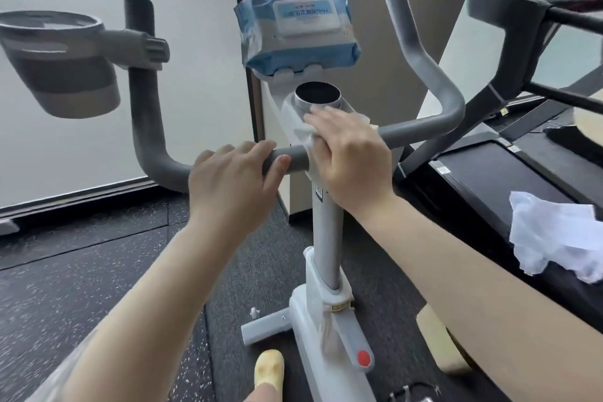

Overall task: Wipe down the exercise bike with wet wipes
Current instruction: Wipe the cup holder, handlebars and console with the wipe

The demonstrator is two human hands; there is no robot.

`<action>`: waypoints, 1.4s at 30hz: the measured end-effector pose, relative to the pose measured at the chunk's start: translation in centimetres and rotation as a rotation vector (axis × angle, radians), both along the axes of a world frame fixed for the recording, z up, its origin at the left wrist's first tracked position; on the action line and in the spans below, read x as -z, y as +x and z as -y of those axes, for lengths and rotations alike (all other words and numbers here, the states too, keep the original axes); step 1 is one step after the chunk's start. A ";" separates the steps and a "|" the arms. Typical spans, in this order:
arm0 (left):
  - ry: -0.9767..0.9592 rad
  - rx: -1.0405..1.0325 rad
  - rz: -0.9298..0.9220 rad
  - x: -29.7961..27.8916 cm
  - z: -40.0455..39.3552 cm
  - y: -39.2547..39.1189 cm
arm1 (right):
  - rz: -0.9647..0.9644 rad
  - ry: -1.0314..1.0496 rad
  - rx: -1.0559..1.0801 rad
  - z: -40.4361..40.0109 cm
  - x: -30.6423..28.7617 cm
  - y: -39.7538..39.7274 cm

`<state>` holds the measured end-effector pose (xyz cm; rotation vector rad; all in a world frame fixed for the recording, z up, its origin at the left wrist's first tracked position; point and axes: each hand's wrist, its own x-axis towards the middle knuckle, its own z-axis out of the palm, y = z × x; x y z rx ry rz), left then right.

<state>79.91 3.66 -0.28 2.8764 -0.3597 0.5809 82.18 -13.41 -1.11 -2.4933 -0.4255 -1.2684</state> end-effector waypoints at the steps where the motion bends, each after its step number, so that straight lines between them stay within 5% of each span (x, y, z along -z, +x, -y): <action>1: 0.003 0.001 0.000 0.0 0.0 0.0 | -0.022 0.031 -0.040 0.4 0.0 -0.1; 4: 0.007 -0.009 0.005 0.1 0.1 0.0 | -0.043 0.291 -0.190 1.9 2.1 -1.8; 7: 0.015 -0.035 0.004 0.1 0.4 0.1 | -0.032 0.796 -0.157 0.9 6.7 -4.2; 9: 0.013 -0.051 0.010 0.2 0.6 0.1 | -0.194 1.174 -0.029 -1.2 9.6 -5.4; 14: -0.031 -0.051 0.074 0.9 0.5 0.1 | -0.499 1.664 -0.114 -2.7 9.3 -2.7; 20: -0.403 0.205 -0.009 -0.1 1.9 -0.8 | -1.091 1.565 -0.072 0.9 11.1 -1.3; 22: -0.418 0.362 -0.064 -1.9 2.8 -0.2 | -0.936 1.558 -0.134 0.7 10.4 -1.3; 25: -0.130 0.554 -0.097 -3.6 4.8 2.0 | -0.723 1.579 -0.277 0.1 9.2 -1.8; 29: 0.172 0.787 -0.287 -3.8 7.1 4.8 | -0.908 1.598 -0.177 0.3 13.0 -3.9; 31: 0.199 0.836 -0.336 -4.0 7.4 5.9 | -0.964 1.641 -0.229 0.7 13.9 -4.3; 36: 0.276 0.898 -0.362 -4.6 7.6 7.2 | -0.688 1.547 -0.559 -0.1 12.7 -3.2; 42: 0.357 0.891 -0.308 -4.7 9.3 7.5 | -0.625 1.427 -0.348 -0.7 13.4 -4.1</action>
